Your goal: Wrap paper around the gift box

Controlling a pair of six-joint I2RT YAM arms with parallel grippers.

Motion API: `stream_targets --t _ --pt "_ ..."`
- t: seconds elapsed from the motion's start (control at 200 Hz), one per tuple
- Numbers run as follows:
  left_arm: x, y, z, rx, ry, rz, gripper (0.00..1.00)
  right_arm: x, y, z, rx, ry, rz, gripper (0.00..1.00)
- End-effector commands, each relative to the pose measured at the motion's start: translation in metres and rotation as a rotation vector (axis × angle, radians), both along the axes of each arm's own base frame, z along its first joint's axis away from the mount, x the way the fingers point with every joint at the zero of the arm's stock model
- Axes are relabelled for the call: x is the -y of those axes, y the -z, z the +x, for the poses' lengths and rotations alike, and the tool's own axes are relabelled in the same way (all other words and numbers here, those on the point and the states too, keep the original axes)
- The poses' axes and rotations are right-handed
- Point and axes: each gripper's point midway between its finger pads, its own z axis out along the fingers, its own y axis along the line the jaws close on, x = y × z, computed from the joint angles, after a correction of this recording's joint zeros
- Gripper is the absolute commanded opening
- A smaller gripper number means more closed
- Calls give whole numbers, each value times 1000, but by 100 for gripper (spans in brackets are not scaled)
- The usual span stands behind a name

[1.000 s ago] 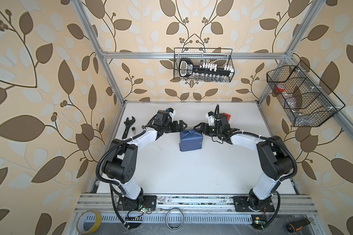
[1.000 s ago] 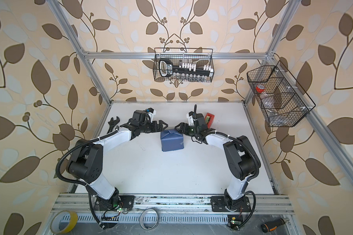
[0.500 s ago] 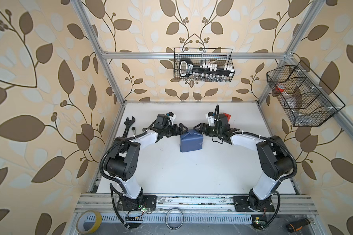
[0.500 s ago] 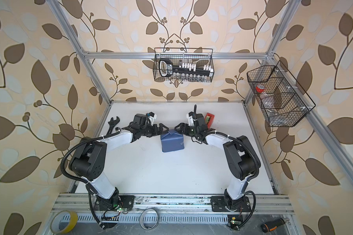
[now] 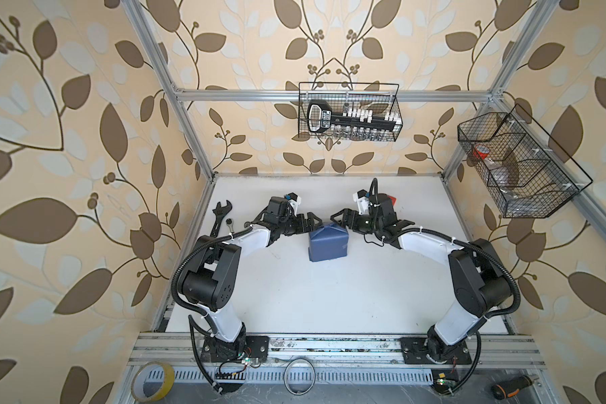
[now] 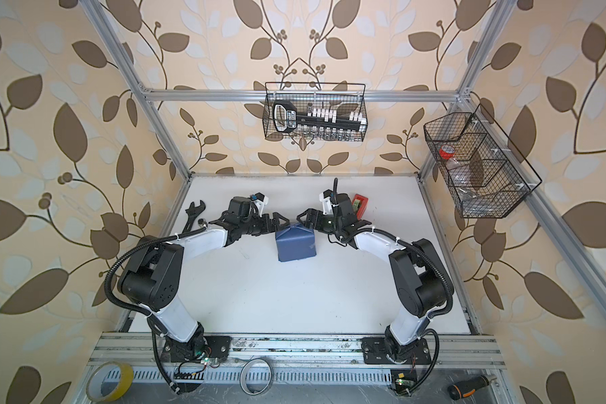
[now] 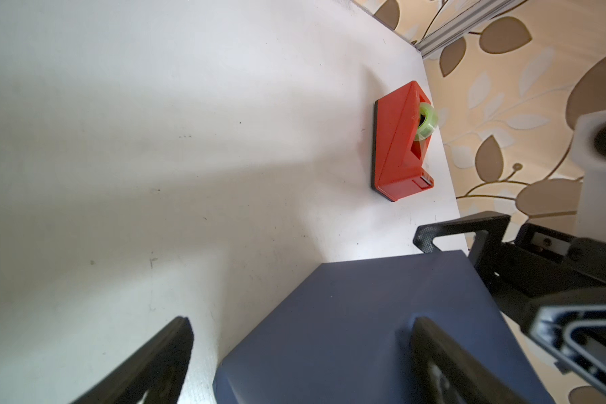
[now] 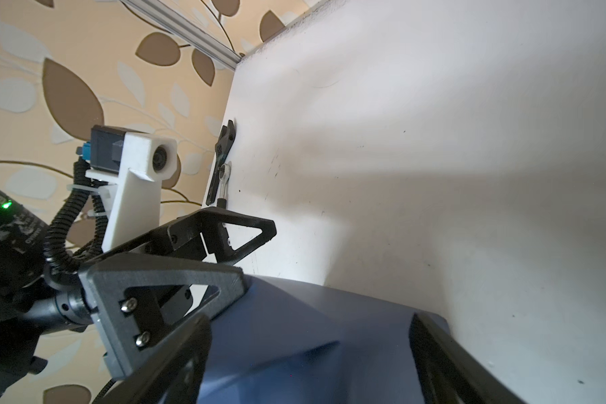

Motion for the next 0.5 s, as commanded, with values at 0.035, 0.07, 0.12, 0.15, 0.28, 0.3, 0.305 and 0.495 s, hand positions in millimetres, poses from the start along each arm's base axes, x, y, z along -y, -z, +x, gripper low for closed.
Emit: stream_targets --t 0.035,0.07,0.12,0.15,0.28,0.3,0.305,0.495 --pt "-11 13 -13 -27 2 65 97 -10 0 9 -9 -3 -3 93" --pt "-11 13 -13 -24 2 65 97 -10 -1 10 -8 -3 -5 93" --pt "-11 12 -13 -22 3 65 97 -10 0 9 -7 -5 -12 93" --pt "-11 12 -13 -20 3 64 97 -9 1 9 -11 -5 -16 93" --pt "-11 12 -13 -19 3 62 97 -6 10 4 -31 -14 -40 93" --pt "-10 11 -12 -19 3 60 97 -6 12 2 -33 -15 -44 92" --pt "-10 11 -12 -19 3 60 97 -5 13 2 -34 -15 -44 92" --pt "-10 6 -11 -24 -9 44 97 0 26 -13 -56 -25 -61 91"
